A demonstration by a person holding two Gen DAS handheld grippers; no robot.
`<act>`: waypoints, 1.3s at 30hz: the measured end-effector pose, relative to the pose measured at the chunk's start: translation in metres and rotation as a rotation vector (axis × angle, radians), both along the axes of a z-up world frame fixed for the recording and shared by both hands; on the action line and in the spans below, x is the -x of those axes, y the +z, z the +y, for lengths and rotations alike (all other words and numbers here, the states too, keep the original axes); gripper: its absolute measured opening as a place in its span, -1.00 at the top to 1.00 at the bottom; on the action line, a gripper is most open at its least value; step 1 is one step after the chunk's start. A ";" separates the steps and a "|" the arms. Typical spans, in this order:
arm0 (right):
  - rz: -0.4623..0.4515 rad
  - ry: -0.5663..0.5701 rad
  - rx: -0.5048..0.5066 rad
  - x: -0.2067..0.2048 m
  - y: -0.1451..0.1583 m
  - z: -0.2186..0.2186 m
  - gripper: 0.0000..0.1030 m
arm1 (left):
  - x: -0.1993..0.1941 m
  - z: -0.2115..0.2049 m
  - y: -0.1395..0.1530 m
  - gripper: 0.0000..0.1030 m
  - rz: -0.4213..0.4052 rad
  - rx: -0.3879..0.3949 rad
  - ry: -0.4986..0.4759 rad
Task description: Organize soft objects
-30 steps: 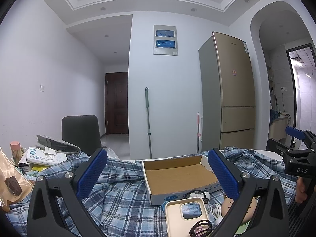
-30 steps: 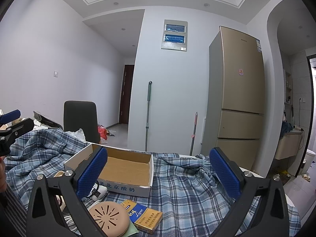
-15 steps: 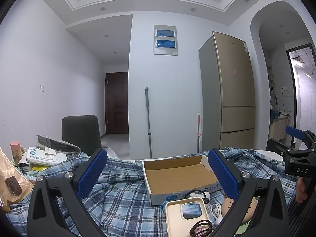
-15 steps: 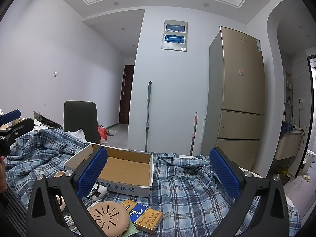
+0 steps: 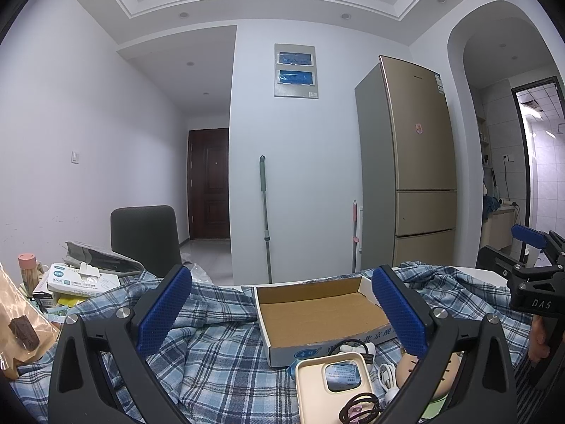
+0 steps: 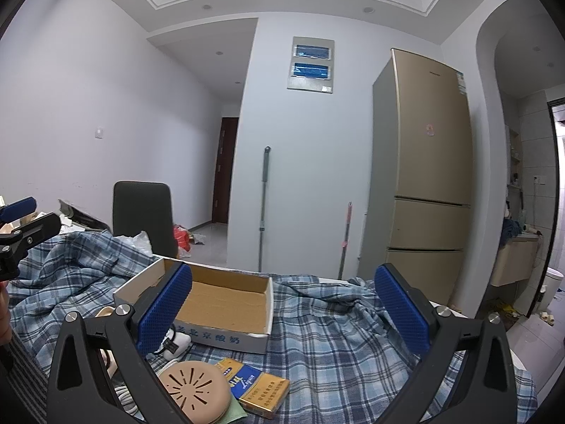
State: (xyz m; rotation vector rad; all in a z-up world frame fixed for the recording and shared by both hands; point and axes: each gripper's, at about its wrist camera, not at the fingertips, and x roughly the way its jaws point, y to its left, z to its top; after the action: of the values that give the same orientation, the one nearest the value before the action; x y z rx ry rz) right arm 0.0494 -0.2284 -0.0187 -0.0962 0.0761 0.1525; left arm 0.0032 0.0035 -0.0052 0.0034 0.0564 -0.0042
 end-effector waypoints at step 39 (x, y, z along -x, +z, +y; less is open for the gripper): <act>0.772 0.403 0.625 -0.067 -0.082 0.091 -0.93 | -0.056 -0.045 -0.062 0.01 0.864 -0.265 -0.422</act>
State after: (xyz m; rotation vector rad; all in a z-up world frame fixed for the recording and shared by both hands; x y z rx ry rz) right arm 0.1166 -0.1371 -0.1010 -0.6771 0.8804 0.5614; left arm 0.0591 -0.0411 -0.0672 0.2793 0.9195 -0.4216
